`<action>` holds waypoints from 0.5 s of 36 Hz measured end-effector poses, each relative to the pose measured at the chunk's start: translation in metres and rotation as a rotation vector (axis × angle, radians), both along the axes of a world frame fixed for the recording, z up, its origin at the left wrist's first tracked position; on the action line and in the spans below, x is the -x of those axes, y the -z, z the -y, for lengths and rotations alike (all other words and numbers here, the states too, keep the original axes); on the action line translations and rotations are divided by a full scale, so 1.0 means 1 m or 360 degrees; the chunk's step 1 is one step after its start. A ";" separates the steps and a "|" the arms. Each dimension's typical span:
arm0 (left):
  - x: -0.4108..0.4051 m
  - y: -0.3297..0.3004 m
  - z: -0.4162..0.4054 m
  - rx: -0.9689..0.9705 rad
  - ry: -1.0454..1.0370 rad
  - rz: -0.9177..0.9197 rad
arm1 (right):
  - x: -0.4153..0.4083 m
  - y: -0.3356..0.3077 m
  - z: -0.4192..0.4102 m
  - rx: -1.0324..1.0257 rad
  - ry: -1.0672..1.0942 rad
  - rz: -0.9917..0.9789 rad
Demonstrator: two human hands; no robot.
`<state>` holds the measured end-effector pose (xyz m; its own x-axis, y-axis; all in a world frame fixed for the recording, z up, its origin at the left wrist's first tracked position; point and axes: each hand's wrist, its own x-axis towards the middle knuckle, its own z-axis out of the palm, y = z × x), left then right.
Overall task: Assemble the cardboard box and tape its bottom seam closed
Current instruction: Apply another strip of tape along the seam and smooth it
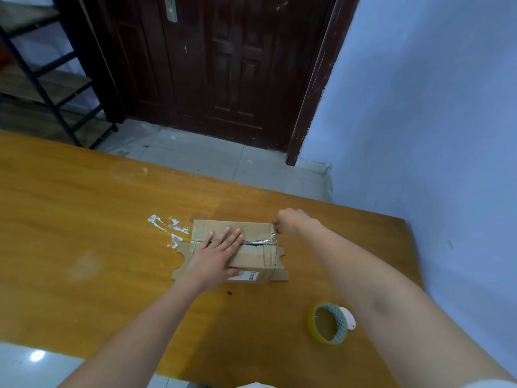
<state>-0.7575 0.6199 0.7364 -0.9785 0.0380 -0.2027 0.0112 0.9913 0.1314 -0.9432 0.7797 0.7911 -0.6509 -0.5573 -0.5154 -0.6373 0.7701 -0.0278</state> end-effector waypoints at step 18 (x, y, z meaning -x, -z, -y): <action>0.000 -0.002 -0.001 0.0001 -0.0009 0.0020 | -0.006 -0.003 0.000 0.0006 0.0123 0.0114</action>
